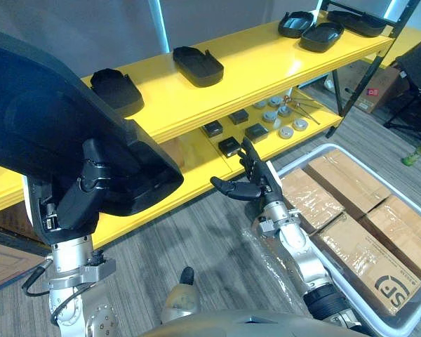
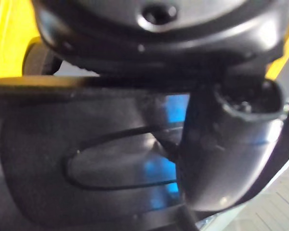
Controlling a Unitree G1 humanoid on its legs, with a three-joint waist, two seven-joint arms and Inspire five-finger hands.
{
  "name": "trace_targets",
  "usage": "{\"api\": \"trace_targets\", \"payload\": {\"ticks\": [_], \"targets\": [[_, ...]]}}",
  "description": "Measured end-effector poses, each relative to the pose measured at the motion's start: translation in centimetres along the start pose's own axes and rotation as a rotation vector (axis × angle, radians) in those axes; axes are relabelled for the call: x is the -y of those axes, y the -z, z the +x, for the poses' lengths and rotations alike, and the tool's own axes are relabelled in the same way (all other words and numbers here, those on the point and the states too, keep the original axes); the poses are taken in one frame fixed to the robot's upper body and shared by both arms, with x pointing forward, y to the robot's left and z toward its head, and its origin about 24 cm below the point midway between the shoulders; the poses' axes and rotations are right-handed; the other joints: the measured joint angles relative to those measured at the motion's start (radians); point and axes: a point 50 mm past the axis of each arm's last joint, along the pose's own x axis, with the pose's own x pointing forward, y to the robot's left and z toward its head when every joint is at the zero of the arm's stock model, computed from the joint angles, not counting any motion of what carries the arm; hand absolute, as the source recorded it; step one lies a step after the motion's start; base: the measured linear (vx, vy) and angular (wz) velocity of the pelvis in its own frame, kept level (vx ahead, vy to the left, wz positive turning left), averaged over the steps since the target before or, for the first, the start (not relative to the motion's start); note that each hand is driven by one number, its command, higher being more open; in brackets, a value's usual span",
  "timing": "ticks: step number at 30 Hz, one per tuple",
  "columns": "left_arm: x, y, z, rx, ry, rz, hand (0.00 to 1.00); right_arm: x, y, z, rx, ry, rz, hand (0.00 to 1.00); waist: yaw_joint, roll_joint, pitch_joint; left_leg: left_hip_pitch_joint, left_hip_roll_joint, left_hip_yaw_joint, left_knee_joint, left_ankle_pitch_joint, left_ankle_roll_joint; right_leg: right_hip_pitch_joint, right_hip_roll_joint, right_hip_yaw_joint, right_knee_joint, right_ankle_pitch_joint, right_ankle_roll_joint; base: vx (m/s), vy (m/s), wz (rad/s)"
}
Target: Walk over and take three plastic housings, then place them on the shelf
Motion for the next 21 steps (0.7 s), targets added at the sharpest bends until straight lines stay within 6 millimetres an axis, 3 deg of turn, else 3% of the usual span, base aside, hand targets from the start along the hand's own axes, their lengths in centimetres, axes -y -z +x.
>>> {"api": "trace_targets", "payload": {"ticks": [2, 5, 9, 14, 17, 21], "targets": [[0.4, 0.0, 0.5, 0.006, 0.06, -0.001, 0.0, 0.9, -0.1, -0.6, 0.005, 0.052, -0.012, 1.0, -0.014, -0.012, -0.001, 0.0, -0.019, -0.022, -0.041, 0.031, 0.002, -0.028, -0.009, 0.055, 0.057, -0.046, -0.011, -0.02, -0.039, 0.64], [0.9, 0.2, 1.1, 0.015, 0.109, -0.015, 0.0, 2.3, 0.1, -1.0, -0.001, 0.107, -0.018, 1.0, -0.028, -0.023, 0.003, 0.001, -0.035, 0.012, -0.082, 0.095, -0.003, -0.036, -0.025, 0.063, 0.077, -0.05, -0.002, 0.02, -0.017, 0.4], [1.2, 0.4, 1.2, 0.017, 0.089, -0.048, 0.0, 3.0, -0.3, -1.2, 0.011, 0.114, -0.032, 1.0, -0.026, -0.028, 0.006, 0.007, -0.028, 0.036, -0.082, 0.096, -0.002, -0.041, -0.015, 0.093, 0.063, -0.052, 0.001, -0.04, -0.024, -0.06], [1.6, 1.1, 0.9, -0.004, 0.053, -0.083, 0.0, 3.3, -0.3, -2.3, 0.013, 0.103, -0.022, 1.0, -0.049, -0.028, 0.032, 0.006, -0.027, 0.053, -0.081, 0.09, 0.004, -0.045, -0.018, 0.1, 0.071, -0.06, 0.01, -0.08, 0.001, -0.01], [1.2, 1.2, 0.8, -0.009, 0.023, -0.074, 0.0, 3.1, -0.2, -2.4, 0.011, 0.085, -0.015, 1.0, -0.047, -0.044, 0.068, -0.028, -0.03, 0.07, 0.003, 0.039, 0.017, -0.051, -0.037, 0.112, 0.107, -0.08, 0.019, -0.08, 0.028, -0.03], [0.7, 1.2, 0.8, -0.013, -0.019, -0.057, 0.0, 2.4, -0.6, -1.9, 0.041, 0.073, -0.004, 1.0, -0.018, -0.052, 0.09, -0.158, -0.023, 0.079, 0.326, -0.12, 0.023, -0.037, -0.057, 0.103, 0.165, -0.109, 0.028, -0.02, 0.074, 0.11]]}}
